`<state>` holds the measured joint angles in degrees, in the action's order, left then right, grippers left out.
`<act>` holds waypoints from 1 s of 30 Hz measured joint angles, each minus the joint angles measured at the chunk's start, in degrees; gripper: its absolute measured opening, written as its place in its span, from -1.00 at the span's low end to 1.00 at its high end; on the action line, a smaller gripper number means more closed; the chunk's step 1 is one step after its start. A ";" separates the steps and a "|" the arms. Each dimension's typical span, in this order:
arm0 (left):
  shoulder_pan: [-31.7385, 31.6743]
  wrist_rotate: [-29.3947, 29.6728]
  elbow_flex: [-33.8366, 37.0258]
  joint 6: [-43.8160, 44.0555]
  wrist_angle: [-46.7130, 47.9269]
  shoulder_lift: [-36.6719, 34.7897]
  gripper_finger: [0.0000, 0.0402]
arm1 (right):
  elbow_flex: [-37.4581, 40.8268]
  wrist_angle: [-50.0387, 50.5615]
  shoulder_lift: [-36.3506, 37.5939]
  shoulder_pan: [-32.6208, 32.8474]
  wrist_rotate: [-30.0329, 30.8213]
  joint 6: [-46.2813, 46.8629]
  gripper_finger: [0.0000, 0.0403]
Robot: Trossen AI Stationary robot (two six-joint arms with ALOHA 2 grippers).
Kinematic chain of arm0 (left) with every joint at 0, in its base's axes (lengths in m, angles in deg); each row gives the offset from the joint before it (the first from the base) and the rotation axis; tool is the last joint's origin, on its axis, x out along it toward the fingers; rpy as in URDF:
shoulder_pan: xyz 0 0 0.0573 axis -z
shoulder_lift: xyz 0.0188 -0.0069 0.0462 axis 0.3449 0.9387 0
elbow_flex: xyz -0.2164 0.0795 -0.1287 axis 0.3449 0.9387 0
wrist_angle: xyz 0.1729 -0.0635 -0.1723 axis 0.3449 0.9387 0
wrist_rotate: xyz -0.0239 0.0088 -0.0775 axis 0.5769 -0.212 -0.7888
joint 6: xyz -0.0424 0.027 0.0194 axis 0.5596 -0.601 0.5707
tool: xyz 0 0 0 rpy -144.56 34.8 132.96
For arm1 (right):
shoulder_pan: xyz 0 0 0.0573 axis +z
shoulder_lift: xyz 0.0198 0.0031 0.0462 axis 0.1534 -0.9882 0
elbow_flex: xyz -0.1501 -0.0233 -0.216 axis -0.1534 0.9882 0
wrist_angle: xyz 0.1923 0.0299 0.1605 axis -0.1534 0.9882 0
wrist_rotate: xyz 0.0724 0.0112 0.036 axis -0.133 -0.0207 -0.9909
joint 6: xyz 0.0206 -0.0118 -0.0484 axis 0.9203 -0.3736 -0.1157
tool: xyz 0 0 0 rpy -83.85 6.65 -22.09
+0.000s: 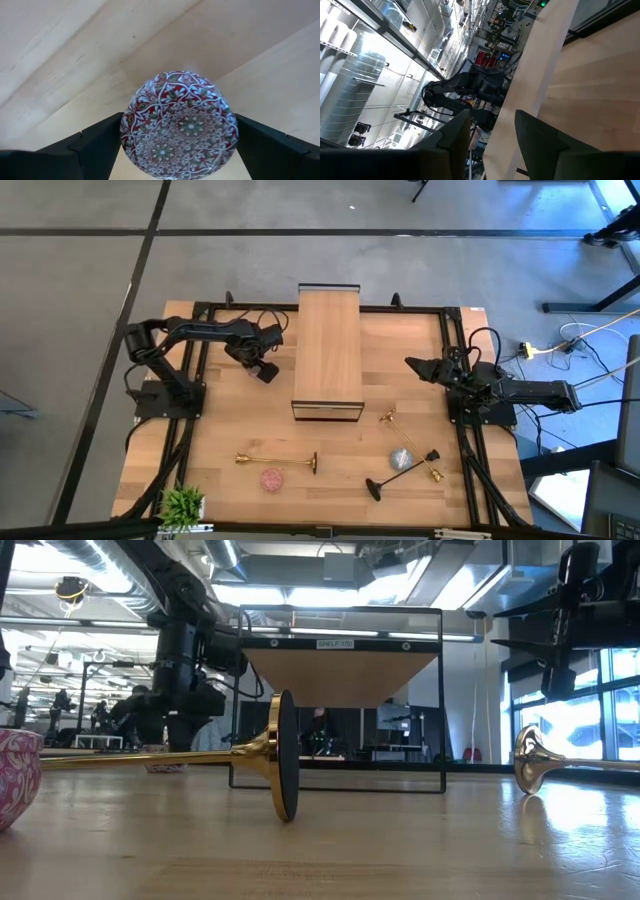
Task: Pick & Place candle stick holders
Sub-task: Put the violet scented candle on the shelf
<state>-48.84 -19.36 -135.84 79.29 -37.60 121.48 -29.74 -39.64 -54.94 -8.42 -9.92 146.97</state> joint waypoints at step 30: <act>0.50 -0.38 -5.54 -1.80 8.44 -0.01 0.47 | 0.00 -0.61 0.00 0.00 -0.02 0.02 -0.22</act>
<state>-48.34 -19.74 -141.38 77.49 -29.16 121.47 -29.74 -40.25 -54.94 -8.42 -9.94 146.99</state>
